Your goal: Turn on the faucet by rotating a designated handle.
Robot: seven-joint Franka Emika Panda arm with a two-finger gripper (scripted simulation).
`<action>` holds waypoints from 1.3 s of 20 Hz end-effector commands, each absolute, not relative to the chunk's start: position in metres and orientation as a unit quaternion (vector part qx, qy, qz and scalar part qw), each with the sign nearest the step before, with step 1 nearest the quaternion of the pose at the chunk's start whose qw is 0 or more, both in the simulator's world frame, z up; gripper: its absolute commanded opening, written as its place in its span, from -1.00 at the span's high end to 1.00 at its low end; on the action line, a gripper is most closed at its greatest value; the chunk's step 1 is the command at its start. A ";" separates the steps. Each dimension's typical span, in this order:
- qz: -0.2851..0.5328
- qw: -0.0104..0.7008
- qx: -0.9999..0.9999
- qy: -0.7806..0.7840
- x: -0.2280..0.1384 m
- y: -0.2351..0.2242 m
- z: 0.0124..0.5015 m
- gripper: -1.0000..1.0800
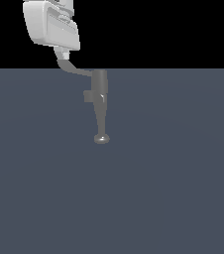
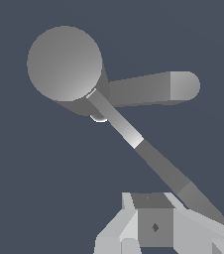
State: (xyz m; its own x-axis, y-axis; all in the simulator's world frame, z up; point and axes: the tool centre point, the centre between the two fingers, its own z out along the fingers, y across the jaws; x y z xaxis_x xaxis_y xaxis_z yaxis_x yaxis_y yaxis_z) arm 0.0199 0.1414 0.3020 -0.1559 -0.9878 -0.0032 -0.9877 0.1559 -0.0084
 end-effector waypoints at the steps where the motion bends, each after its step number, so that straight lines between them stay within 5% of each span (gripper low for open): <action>1: -0.001 0.001 -0.647 0.762 0.014 0.133 0.301 1.00; 26: -0.001 0.002 -0.650 0.760 -0.035 0.103 0.301 1.00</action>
State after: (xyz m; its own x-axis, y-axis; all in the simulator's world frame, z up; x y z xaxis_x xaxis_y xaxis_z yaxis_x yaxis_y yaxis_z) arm -0.0346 0.1034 0.3018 -0.1537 -0.9881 -0.0024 -0.9881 0.1537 -0.0058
